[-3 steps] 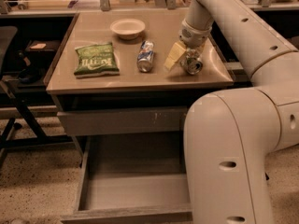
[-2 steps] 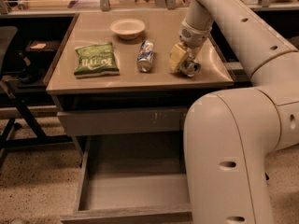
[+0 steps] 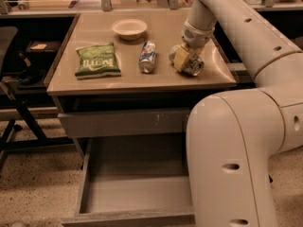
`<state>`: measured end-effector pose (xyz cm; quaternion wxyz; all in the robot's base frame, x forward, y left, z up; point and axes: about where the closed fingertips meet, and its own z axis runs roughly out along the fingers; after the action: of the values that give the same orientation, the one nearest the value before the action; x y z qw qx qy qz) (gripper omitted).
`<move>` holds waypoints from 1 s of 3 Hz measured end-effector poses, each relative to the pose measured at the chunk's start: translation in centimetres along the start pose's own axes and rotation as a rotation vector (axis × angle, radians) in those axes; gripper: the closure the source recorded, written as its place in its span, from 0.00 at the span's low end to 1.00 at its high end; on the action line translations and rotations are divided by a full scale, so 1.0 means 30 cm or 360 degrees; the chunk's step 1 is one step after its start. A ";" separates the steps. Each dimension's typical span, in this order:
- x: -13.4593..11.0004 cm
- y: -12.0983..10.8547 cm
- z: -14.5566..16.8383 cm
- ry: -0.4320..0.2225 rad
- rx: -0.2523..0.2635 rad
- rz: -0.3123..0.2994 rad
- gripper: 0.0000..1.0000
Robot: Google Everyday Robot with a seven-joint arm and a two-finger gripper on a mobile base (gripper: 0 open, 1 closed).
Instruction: Place 7up can into middle drawer
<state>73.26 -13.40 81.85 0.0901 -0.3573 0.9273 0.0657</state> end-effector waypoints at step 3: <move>0.162 0.061 -0.082 -0.0093 -0.0110 0.0158 1.00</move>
Offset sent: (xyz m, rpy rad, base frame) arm -0.0633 -0.0204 0.0209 0.0982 0.0277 -0.0169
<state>68.19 -15.68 83.30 0.1015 -0.3118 0.9380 0.1125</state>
